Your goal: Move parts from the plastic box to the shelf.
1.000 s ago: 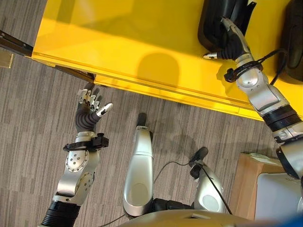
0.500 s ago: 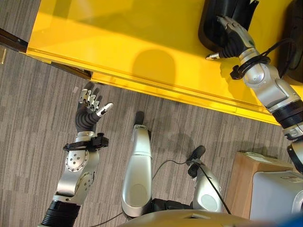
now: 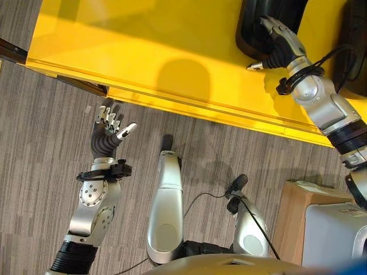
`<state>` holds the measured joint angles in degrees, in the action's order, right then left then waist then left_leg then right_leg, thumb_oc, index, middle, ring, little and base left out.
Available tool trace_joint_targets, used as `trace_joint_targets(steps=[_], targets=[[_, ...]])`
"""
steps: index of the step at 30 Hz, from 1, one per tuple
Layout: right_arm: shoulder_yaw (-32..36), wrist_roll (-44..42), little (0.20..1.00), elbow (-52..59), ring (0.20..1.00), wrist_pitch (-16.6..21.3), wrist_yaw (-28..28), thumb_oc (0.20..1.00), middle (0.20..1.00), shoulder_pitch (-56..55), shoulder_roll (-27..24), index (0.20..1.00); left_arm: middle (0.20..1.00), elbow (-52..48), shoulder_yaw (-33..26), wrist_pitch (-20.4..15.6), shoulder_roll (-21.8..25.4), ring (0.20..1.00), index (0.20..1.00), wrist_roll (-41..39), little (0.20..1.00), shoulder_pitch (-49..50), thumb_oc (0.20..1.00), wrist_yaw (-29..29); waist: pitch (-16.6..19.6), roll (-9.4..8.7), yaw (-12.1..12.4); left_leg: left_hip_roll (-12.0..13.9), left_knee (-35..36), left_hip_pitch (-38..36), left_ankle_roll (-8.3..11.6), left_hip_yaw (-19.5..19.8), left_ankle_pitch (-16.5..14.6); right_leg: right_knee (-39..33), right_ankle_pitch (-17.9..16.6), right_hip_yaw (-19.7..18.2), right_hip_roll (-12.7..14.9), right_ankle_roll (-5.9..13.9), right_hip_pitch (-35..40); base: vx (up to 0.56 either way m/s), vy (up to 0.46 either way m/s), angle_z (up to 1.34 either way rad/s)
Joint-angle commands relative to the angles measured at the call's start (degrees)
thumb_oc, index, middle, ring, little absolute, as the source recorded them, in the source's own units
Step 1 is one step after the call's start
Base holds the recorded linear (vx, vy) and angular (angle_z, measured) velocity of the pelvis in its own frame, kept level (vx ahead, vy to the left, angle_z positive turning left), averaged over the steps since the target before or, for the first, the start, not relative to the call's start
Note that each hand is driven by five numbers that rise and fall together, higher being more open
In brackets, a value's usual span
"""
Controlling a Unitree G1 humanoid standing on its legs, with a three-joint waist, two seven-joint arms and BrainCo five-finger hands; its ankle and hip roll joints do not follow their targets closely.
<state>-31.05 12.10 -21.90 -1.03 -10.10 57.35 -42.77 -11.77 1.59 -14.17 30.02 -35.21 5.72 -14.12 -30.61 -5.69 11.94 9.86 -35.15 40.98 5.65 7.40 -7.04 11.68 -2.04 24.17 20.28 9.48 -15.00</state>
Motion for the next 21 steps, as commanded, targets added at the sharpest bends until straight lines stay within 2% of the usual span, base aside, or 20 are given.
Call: trace_joint_targets(steps=[1,2,3,4,5,6,7,10,11,12,14,15,18,19,20,21], targets=[[-0.7,1.1,1.0,-1.2,1.0,0.0,0.3,1.0,1.0,0.7,0.7,1.0,1.0,-3.2,-0.1,-2.3,0.2,1.0,1.0,1.0,1.0,0.9,1.0,0.0,0.8,0.97,1.0,2.4,6.6,-5.2,0.34,-2.1,1.8,7.1,1.7,-3.7,3.8,1.67,-1.5,0.07,-0.019,-0.06],[-0.7,1.2,1.0,-1.2,1.0,0.0,0.3,1.0,1.0,0.6,1.0,1.0,1.0,-3.1,-0.1,-2.3,0.1,1.0,1.0,1.1,1.0,0.8,1.0,0.0,0.8,0.99,1.0,2.7,6.4,-5.9,0.71,-1.8,0.4,7.6,2.7,-4.0,3.6,2.16,-1.0,-0.07,0.028,-0.03],[-0.7,1.1,1.0,-1.2,1.0,0.0,0.2,1.0,1.0,0.5,1.2,1.0,1.0,-3.1,-0.1,-2.4,0.1,1.0,1.0,1.1,1.0,0.8,1.0,0.0,0.8,0.98,1.0,2.5,6.4,-5.0,0.29,-2.1,1.7,7.2,1.6,-3.7,3.8,1.63,-1.6,0.07,-0.021,0.0],[-0.6,1.1,1.0,-1.3,1.0,0.1,0.2,1.0,1.0,0.4,1.6,1.0,1.0,-3.0,-0.3,-2.4,0.2,1.0,1.0,1.2,1.0,0.8,1.0,0.0,0.8,1.0,1.0,2.7,6.2,-5.7,0.67,-1.8,0.3,7.6,2.7,-4.1,3.5,2.13,-1.0,0.0,0.0,0.0],[-0.5,1.0,1.0,-1.2,1.0,0.0,0.2,1.0,1.0,0.4,1.8,1.0,1.0,-3.0,-0.4,-2.4,0.3,1.0,1.0,1.3,1.0,0.7,1.0,-0.1,0.8,0.98,1.1,2.7,6.2,-5.7,0.67,-1.8,0.3,7.6,2.7,-4.1,3.5,2.14,-1.0,0.0,0.0,0.0],[-0.4,0.9,1.0,-1.0,1.0,0.1,0.3,1.0,1.0,0.2,1.9,1.0,1.0,-3.1,-0.3,-2.4,0.3,1.0,1.0,1.4,1.0,0.7,1.0,-0.1,0.8,0.93,1.1,2.4,6.4,-5.0,0.27,-2.1,1.6,7.1,1.6,-3.7,3.7,1.66,-1.5,0.0,0.0,0.0],[-0.3,0.9,1.0,-0.6,1.0,0.1,0.4,1.0,1.0,0.0,1.9,1.0,1.0,-2.9,-0.5,-2.4,0.3,1.0,1.0,1.5,1.0,0.7,1.0,-0.1,0.8,0.9,1.1,2.7,6.2,-5.8,0.66,-1.9,0.3,7.4,2.7,-4.1,3.5,2.14,-0.9,0.0,0.0,0.0],[-0.1,0.7,1.0,0.6,1.0,0.4,0.8,1.0,1.0,-1.0,1.8,1.0,1.0,-2.9,-0.6,-2.3,0.3,1.0,1.0,1.6,1.0,0.8,1.0,0.0,0.8,0.87,1.0,2.6,6.1,-5.7,0.6,-1.8,0.1,7.3,2.6,-4.1,3.6,2.17,-0.8,0.0,0.003,-0.01],[0.0,0.7,1.0,1.0,1.0,0.4,1.0,1.0,1.0,-1.4,1.7,1.0,1.0,-2.9,-0.6,-2.3,0.3,1.0,1.0,1.6,1.0,0.9,1.0,0.0,0.8,0.82,1.0,2.3,6.2,-4.9,0.2,-2.0,1.5,6.8,1.5,-3.8,3.8,1.66,-1.3,0.0,0.0,0.0],[0.2,0.6,1.0,1.6,1.0,0.4,1.2,1.0,1.0,-1.8,1.6,1.0,1.0,-2.8,-0.7,-2.2,0.3,1.0,1.0,1.6,1.0,1.0,1.0,0.1,0.8,0.79,1.0,2.5,6.1,-5.7,0.6,-1.8,0.2,7.1,2.5,-4.1,3.6,2.19,-0.7,-0.01,0.004,0.04],[0.5,0.3,1.0,2.4,1.0,0.5,1.4,1.0,1.0,-2.6,1.3,1.0,1.0,-2.7,-0.9,-2.2,0.3,1.0,1.0,1.8,1.0,1.0,1.0,0.1,0.8,0.65,1.0,2.5,6.1,-5.7,0.6,-1.8,0.2,7.1,2.5,-4.2,3.6,2.21,-0.7,-0.01,0.003,0.03],[0.5,0.4,1.0,2.5,1.0,0.5,1.4,1.0,1.0,-2.7,1.3,1.0,1.0,-2.7,-0.8,-2.2,0.3,1.0,1.0,1.8,1.0,1.0,1.0,0.1,0.8,0.64,1.0,2.2,6.2,-5.0,0.2,-2.1,1.6,6.8,1.4,-3.8,3.8,1.72,-1.3,-0.08,0.023,0.01],[1.1,-0.1,1.0,3.1,1.0,0.6,1.6,1.0,1.0,-4.2,1.2,1.0,1.0,-2.5,-0.9,-2.2,0.3,1.0,1.0,1.9,1.0,0.9,1.0,0.2,0.8,0.46,0.9,2.3,6.1,-5.1,0.17,-2.1,1.5,6.7,1.3,-3.9,3.7,1.76,-1.2,-0.01,0.0,0.01],[1.2,-0.1,1.0,3.2,1.0,0.6,1.7,1.0,1.0,-4.2,1.2,1.0,1.0,-2.5,-1.0,-2.1,0.3,1.0,1.0,1.8,1.0,0.9,1.0,0.2,0.8,0.47,1.0,2.5,6.0,-5.8,0.57,-1.8,0.1,7.1,2.4,-4.3,3.5,2.25,-0.6,0.0,0.0,0.0],[1.3,0.0,1.0,3.4,1.0,0.7,1.8,1.0,1.0,-5.0,1.2,1.0,1.0,-2.5,-0.9,-2.1,0.3,1.0,1.0,1.9,1.0,0.9,1.0,0.1,0.8,0.39,0.9,2.3,6.1,-5.1,0.17,-2.1,1.5,6.6,1.2,-4.0,3.7,1.77,-1.1,0.0,0.0,0.0],[1.6,0.0,1.0,4.1,1.0,0.7,1.9,1.0,1.0,-5.5,1.0,1.0,1.0,-2.4,-1.1,-2.1,0.3,1.0,1.0,2.0,1.0,1.0,1.0,0.1,0.8,0.34,0.8,2.3,6.1,-5.1,0.17,-2.0,1.5,6.6,1.2,-3.9,3.7,1.78,-1.1,0.0,0.0,0.0]])
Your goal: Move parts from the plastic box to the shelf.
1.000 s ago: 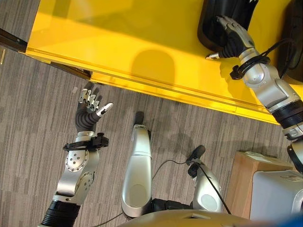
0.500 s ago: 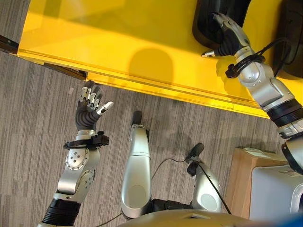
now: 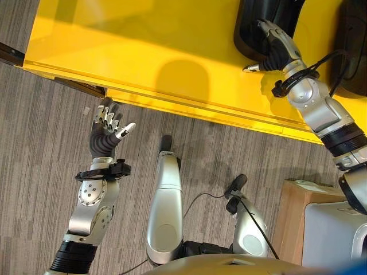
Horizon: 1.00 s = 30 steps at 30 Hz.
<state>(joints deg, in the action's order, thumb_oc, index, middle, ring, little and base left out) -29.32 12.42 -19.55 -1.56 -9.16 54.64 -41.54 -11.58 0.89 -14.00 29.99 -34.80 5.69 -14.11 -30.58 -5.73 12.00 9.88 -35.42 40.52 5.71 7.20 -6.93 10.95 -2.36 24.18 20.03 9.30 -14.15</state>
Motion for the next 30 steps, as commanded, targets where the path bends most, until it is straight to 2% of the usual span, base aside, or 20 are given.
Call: trace_joint_targets(steps=[1,2,3,4,5,6,9,30], targets=[[-0.1,-0.3,1.0,2.2,1.0,1.2,1.4,1.0,1.0,-3.3,-0.4,1.0,1.0,-2.6,-0.4,-2.1,0.3,1.0,1.0,1.6,1.0,1.0,1.0,0.2,0.8,0.37,0.8,2.6,6.3,-5.4,0.51,-1.6,0.0,7.6,2.6,-4.2,3.7,2.47,-1.4,0.0,0.0,0.0],[0.0,-0.2,1.0,2.9,1.0,1.4,1.4,1.0,1.0,-3.8,-0.7,1.0,1.0,-2.5,-0.5,-2.1,0.2,1.0,1.0,1.6,1.0,1.2,1.0,0.2,0.8,0.32,0.7,2.3,6.4,-4.7,0.09,-1.9,1.4,7.3,1.5,-3.9,4.0,1.99,-1.9,0.0,0.0,0.0],[0.1,-0.3,1.0,3.2,1.0,1.4,1.7,1.0,1.0,-4.3,-0.7,1.0,1.0,-2.6,-0.4,-2.0,0.1,1.0,1.0,1.6,1.0,1.1,1.0,0.3,0.8,0.32,0.6,2.3,6.5,-4.7,0.07,-2.0,1.4,7.3,1.5,-3.9,4.0,2.0,-1.9,0.0,0.0,0.0],[0.1,-0.3,1.0,3.6,1.0,1.5,1.8,1.0,1.0,-4.5,-1.1,1.0,1.0,-2.5,-0.4,-1.9,0.1,1.0,1.0,1.8,1.0,1.1,1.0,0.2,0.8,0.33,0.6,2.6,6.4,-5.5,0.46,-1.7,0.1,7.6,2.5,-4.2,3.8,2.5,-1.4,0.0,0.0,0.0],[0.3,-0.3,1.0,4.2,1.0,1.6,2.1,1.0,1.0,-5.0,-1.3,1.0,1.0,-2.6,-0.5,-1.9,0.1,1.0,1.0,1.9,1.0,1.1,1.0,0.3,0.8,0.29,0.4,2.4,6.5,-4.8,0.05,-2.0,1.4,7.3,1.4,-3.8,4.0,2.03,-2.0,0.06,-0.017,0.01],[0.3,-0.3,1.0,4.5,1.0,1.6,2.3,1.0,1.0,-5.3,-1.5,1.0,1.0,-2.5,-0.6,-1.8,0.1,1.0,1.0,1.9,1.0,1.1,1.0,0.3,0.8,0.29,0.4,2.7,6.4,-5.6,0.46,-1.7,0.1,7.6,2.5,-4.2,3.8,2.53,-1.4,0.0,0.0,0.0],[0.1,0.1,1.0,5.0,1.0,1.8,2.8,1.0,1.0,-5.9,-2.1,1.0,1.0,-2.8,-0.8,-1.8,0.0,1.0,1.0,2.1,1.0,1.3,1.0,0.5,0.8,0.06,0.3,2.5,6.7,-4.9,0.07,-1.9,1.6,7.2,1.3,-3.9,4.0,2.03,-2.0,-0.05,0.012,-0.01],[-2.1,3.2,1.0,12.1,1.0,3.8,7.0,1.0,1.0,-6.6,-7.4,1.0,1.0,-3.4,-1.7,-1.5,0.2,1.0,1.0,3.5,1.0,1.6,1.0,0.8,0.8,-0.96,-0.3,2.9,6.6,-5.5,0.19,-2.1,1.5,7.3,1.3,-3.8,3.7,2.24,-1.4,0.0,0.0,0.0]])
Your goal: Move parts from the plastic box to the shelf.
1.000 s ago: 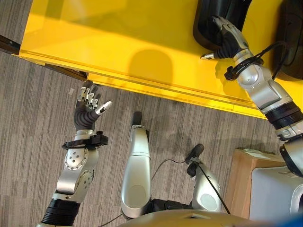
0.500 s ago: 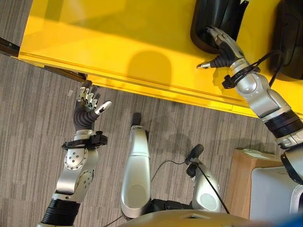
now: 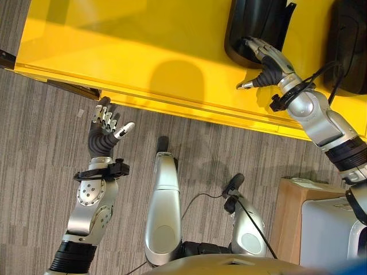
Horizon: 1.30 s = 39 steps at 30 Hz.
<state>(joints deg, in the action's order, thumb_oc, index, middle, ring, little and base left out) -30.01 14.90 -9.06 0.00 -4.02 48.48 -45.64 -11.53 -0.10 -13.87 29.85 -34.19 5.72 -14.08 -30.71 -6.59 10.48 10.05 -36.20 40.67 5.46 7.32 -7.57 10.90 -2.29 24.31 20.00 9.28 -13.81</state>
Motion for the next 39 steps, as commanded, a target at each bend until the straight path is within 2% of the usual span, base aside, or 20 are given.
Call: trace_joint_targets(steps=[1,10,21,29,31,32,33,34,35,39], targets=[[-1.5,0.8,1.0,1.8,1.0,2.3,2.0,1.0,1.0,-0.4,-3.6,1.0,1.0,-3.5,-0.6,-1.7,0.2,1.0,1.0,2.9,1.0,1.5,1.0,0.8,0.9,-0.2,1.2,2.7,7.5,-5.7,0.45,-2.2,2.2,7.3,1.3,-4.0,3.7,2.27,-1.7,0.0,0.0,0.0],[-1.8,0.8,1.0,1.8,1.0,2.2,2.0,1.0,1.0,0.6,-4.4,1.0,1.0,-3.4,-0.6,-1.6,0.3,1.0,1.0,3.1,1.0,1.0,1.0,0.6,0.9,-0.72,1.3,2.8,7.3,-5.5,0.47,-2.2,2.1,7.0,1.2,-3.9,3.5,2.26,-1.5,0.0,0.0,0.0],[-1.0,-0.3,1.0,2.1,1.0,2.1,0.0,1.0,1.0,4.0,-5.2,1.0,1.0,-3.4,-0.9,-1.8,0.7,1.0,1.0,2.8,1.0,0.9,1.0,0.6,0.9,-0.43,1.4,2.7,7.2,-5.6,0.43,-2.3,2.1,7.1,1.3,-4.1,3.5,2.29,-1.5,0.0,0.0,0.0],[0.1,-3.9,1.0,6.3,1.0,3.7,-3.7,1.0,1.0,13.1,-12.1,1.0,1.0,-3.9,-1.5,-2.2,1.6,1.0,1.0,1.8,1.0,2.1,1.0,0.9,0.9,-0.27,1.6,2.8,7.0,-5.7,0.37,-2.3,2.1,7.5,1.3,-4.5,3.5,2.24,-1.7,0.0,0.0,0.0],[-0.3,-3.8,1.0,8.8,1.0,4.0,-4.0,1.0,1.0,15.4,-15.6,1.0,1.0,-4.1,-1.9,-2.2,1.7,1.0,1.0,1.8,1.0,2.5,1.0,0.9,1.0,-0.37,1.4,2.8,6.8,-5.7,0.39,-2.4,2.1,7.7,1.3,-4.6,3.5,2.28,-1.8,0.04,-0.011,-0.01],[-0.6,-3.9,1.0,9.7,1.0,4.2,-3.8,1.0,1.0,16.2,-16.5,1.0,1.0,-4.0,-2.1,-2.1,1.8,1.0,1.0,1.9,1.0,2.7,1.0,0.9,1.4,-0.47,1.4,3.1,6.6,-6.2,0.82,-2.1,0.7,8.0,2.4,-4.9,3.2,2.8,-1.4,0.0,0.0,0.0],[-0.8,-4.0,1.0,10.3,1.0,4.3,-4.0,1.0,1.0,17.0,-17.7,1.0,1.0,-4.1,-2.2,-2.2,1.9,1.0,1.0,1.8,1.0,2.8,1.0,1.0,1.2,-0.41,1.3,2.9,6.8,-5.7,0.43,-2.4,2.1,7.7,1.4,-4.5,3.5,2.32,-1.8,0.0,0.002,-0.06],[-0.8,-4.2,1.0,11.6,1.0,4.5,-4.2,1.0,1.0,17.8,-19.2,1.0,1.0,-4.0,-2.6,-2.3,1.8,1.0,1.0,1.6,1.0,3.2,1.0,1.0,1.3,-0.48,1.2,2.9,6.7,-5.8,0.42,-2.4,2.0,8.0,1.5,-4.6,3.5,2.31,-1.8,0.0,0.005,-0.05],[-0.8,-4.3,1.0,11.6,1.0,4.5,-4.1,1.0,1.0,17.9,-19.2,1.0,1.0,-4.0,-2.6,-2.2,1.8,1.0,1.0,1.6,1.0,3.2,1.0,1.0,1.6,-0.46,1.2,3.2,6.7,-6.3,0.82,-2.2,0.7,8.2,2.5,-4.9,3.3,2.79,-1.4,0.07,-0.019,-0.06],[-1.0,-5.6,1.0,13.0,1.0,5.1,-4.1,1.0,1.0,18.6,-21.4,1.0,1.0,-4.1,-3.0,-2.3,1.8,1.0,1.0,1.3,1.0,3.5,1.0,1.0,1.8,-0.54,0.9,3.2,6.7,-6.2,0.9,-2.2,0.8,8.3,2.6,-4.9,3.2,2.8,-1.6,0.02,-0.005,-0.01]])
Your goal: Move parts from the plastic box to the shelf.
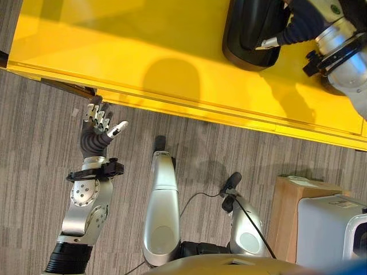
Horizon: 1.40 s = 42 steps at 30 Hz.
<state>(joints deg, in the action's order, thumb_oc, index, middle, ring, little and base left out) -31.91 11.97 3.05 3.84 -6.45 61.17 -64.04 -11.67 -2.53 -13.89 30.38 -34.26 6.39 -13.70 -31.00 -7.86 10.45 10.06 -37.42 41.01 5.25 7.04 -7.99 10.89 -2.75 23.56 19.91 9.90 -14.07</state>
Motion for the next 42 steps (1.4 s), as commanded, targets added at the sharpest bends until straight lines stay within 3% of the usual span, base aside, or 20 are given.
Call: trace_joint_targets(steps=[1,4,7,8,11,12,16,19,20,23,25,26,30,36,42], targets=[[1.1,-3.0,1.0,1.1,1.0,1.3,-1.8,1.0,1.0,5.9,-3.1,1.0,1.0,-3.9,-0.6,-2.2,1.2,1.0,1.0,1.4,1.0,2.9,1.0,0.6,2.1,0.73,0.8,3.2,7.8,-6.6,1.11,-1.9,1.2,8.2,3.0,-4.2,3.3,2.14,-1.3,0.0,0.0,0.0],[3.0,-4.7,1.0,2.8,1.0,1.9,-2.0,1.0,1.0,4.3,-4.2,1.0,1.0,-4.0,-0.8,-2.2,1.2,1.0,1.0,1.3,1.0,3.2,1.0,0.6,2.0,0.75,0.5,3.0,7.7,-6.1,0.75,-2.2,2.5,8.1,2.0,-3.9,3.6,1.61,-1.7,-0.05,0.018,-0.02],[6.8,-7.0,1.0,5.2,1.0,2.4,-2.0,1.0,1.0,-0.3,-4.4,1.0,1.0,-4.0,-1.0,-1.9,0.7,1.0,1.0,1.4,1.0,3.4,1.0,0.5,2.4,0.95,-0.1,3.3,7.7,-6.9,1.12,-2.0,1.1,8.4,3.1,-4.4,3.3,2.14,-1.2,0.0,0.002,0.0],[8.5,-6.9,1.0,5.1,1.0,1.8,-2.4,1.0,1.0,-2.0,-4.2,1.0,1.0,-3.8,-1.0,-1.9,0.5,1.0,1.0,1.5,1.0,3.4,1.0,0.4,2.2,1.04,-0.4,3.0,7.8,-6.4,0.7,-2.4,2.4,8.1,2.1,-4.1,3.6,1.68,-1.6,0.0,0.0,0.0],[14.0,-9.3,1.0,6.8,1.0,1.7,-2.9,1.0,1.0,-8.1,-2.2,1.0,1.0,-3.8,-1.1,-1.8,0.5,1.0,1.0,1.6,1.0,3.4,1.0,0.1,2.4,1.18,-0.6,2.9,7.7,-6.6,0.62,-2.5,2.4,8.3,2.2,-4.2,3.6,1.63,-1.6,-0.03,0.01,0.0],[19.4,-12.7,1.0,8.1,1.0,2.2,-3.9,1.0,1.0,-14.1,1.6,1.0,1.0,-3.6,-1.2,-1.8,0.2,1.0,1.0,1.6,1.0,3.4,1.0,-0.4,2.6,1.52,-1.1,2.8,7.7,-7.0,0.5,-2.5,2.3,8.3,2.3,-4.4,3.7,1.65,-1.4,0.0,0.0,0.0],[28.9,-17.6,1.0,12.7,1.0,5.3,-6.2,1.0,1.0,-26.8,11.4,1.0,1.0,-3.4,-0.8,-1.6,-0.5,1.0,1.0,1.4,1.0,3.8,1.0,-0.6,3.4,2.49,-2.0,3.0,7.9,-8.4,0.43,-2.7,2.3,8.2,2.6,-4.7,3.7,1.77,-0.4,0.0,-0.007,-0.04],[30.8,-19.2,1.0,13.1,1.0,5.8,-7.1,1.0,1.0,-29.9,14.8,1.0,1.0,-3.2,-0.4,-1.7,-0.6,1.0,1.0,1.3,1.0,3.9,1.0,-0.7,3.8,2.66,-2.0,3.0,8.2,-9.1,0.38,-2.9,2.3,8.0,2.6,-4.7,3.8,1.81,0.0,0.01,-0.006,-0.13],[32.1,-22.7,1.0,14.4,1.0,7.2,-6.0,1.0,1.0,-34.3,19.9,1.0,1.0,-3.1,0.0,-1.5,-1.1,1.0,1.0,1.0,1.0,3.8,1.0,-0.4,4.4,3.22,-2.7,3.1,9.0,-10.5,0.34,-3.1,2.6,7.5,2.6,-4.8,3.9,1.85,0.9,0.01,-0.015,-0.08],[32.8,-22.9,1.0,16.0,1.0,8.3,-5.2,1.0,1.0,-38.5,25.9,1.0,1.0,-2.2,0.4,-1.4,-1.6,1.0,1.0,1.0,1.0,3.5,1.0,0.0,5.7,3.93,-3.5,3.4,11.1,-12.7,0.48,-3.7,3.4,6.3,2.4,-4.9,3.8,1.95,2.2,0.03,-0.021,-0.05],[33.0,-22.9,1.0,16.8,1.0,8.7,-4.9,1.0,1.0,-39.6,27.2,1.0,1.0,-2.2,0.3,-1.4,-1.7,1.0,1.0,1.0,1.0,3.7,1.0,0.3,6.2,4.05,-3.8,3.6,12.2,-13.6,0.52,-3.8,3.8,5.8,2.4,-4.9,3.7,1.98,2.7,0.05,-0.049,-0.06],[30.9,-24.3,1.0,16.4,1.0,9.3,-3.9,1.0,1.0,-41.3,30.8,1.0,1.0,-1.4,0.1,-1.5,-1.9,1.0,1.0,1.2,1.0,3.9,1.0,0.5,7.5,4.25,-4.4,4.5,14.8,-16.3,0.55,-4.4,4.9,4.3,1.8,-5.4,3.2,2.06,3.8,0.07,-0.043,-0.1],[27.6,-25.1,1.0,17.2,1.0,9.1,-0.3,1.0,1.0,-45.5,35.3,1.0,1.0,-0.4,-1.4,-1.3,-3.0,1.0,1.0,0.9,1.0,5.7,1.0,1.7,10.9,4.36,-5.8,6.2,20.8,-21.8,0.57,-6.4,7.0,0.3,0.7,-6.9,1.9,2.23,6.2,0.09,-0.062,-0.22],[23.7,-28.4,1.0,16.2,1.0,7.8,4.9,1.0,1.0,-53.9,40.4,1.0,1.0,1.4,-1.9,-0.4,-5.3,1.0,1.0,1.5,1.0,8.1,1.0,3.7,15.5,5.07,-8.4,7.4,29.3,-30.6,1.51,-9.6,9.9,-2.8,0.8,-8.3,1.1,2.49,10.2,0.07,-0.039,-0.22],[25.4,-28.4,1.0,14.4,1.0,6.4,7.4,1.0,1.0,-61.1,40.9,1.0,1.0,2.7,-2.5,0.1,-6.7,1.0,1.0,3.4,1.0,9.2,1.0,5.4,19.5,6.37,-10.4,8.6,34.4,-34.8,2.59,-11.3,12.7,-3.7,1.9,-9.3,-0.4,2.29,12.2,0.05,-0.053,-0.18]])
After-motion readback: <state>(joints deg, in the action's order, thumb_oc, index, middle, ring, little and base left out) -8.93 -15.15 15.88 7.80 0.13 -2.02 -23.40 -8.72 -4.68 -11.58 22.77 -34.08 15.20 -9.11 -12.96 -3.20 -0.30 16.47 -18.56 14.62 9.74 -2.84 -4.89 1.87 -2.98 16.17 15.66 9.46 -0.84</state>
